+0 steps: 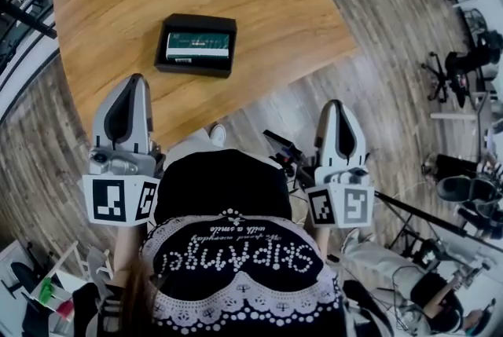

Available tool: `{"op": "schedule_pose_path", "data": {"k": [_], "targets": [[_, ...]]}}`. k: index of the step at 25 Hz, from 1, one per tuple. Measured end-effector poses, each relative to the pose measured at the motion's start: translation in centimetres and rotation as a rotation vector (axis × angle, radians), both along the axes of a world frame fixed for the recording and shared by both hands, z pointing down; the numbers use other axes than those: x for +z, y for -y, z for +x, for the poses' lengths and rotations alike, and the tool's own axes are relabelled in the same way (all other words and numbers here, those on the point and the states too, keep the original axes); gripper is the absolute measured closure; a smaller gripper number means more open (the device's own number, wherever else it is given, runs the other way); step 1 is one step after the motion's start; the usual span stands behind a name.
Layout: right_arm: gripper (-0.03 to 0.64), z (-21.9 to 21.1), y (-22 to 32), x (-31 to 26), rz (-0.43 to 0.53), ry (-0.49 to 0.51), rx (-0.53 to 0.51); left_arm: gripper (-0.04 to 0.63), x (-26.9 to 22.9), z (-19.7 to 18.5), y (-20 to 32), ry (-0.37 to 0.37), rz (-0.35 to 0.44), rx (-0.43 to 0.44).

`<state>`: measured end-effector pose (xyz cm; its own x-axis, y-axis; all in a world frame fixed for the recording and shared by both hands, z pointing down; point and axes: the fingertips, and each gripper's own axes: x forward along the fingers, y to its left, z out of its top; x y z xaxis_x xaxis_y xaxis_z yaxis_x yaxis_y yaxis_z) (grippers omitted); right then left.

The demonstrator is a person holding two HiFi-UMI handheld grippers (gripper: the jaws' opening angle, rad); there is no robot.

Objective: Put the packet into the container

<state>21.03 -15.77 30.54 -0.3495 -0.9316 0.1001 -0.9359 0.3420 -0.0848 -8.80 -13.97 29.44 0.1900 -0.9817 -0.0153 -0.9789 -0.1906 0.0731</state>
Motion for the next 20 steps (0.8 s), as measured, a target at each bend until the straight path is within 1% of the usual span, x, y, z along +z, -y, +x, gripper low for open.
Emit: {"op": "schedule_pose_path", "data": {"k": [7, 14, 20], "targets": [[0.580, 0.0, 0.0, 0.6, -0.015, 0.005, 0.001, 0.565, 1.0, -0.4, -0.5, -0.001, -0.023, -0.027], [0.578, 0.2, 0.4, 0.5, -0.014, 0.003, 0.012, 0.565, 1.4, -0.4, -0.4, 0.009, -0.036, -0.030], [0.578, 0.3, 0.5, 0.6, -0.023, 0.000, 0.016, 0.565, 1.4, -0.6, -0.1, 0.033, -0.041, -0.032]]}}
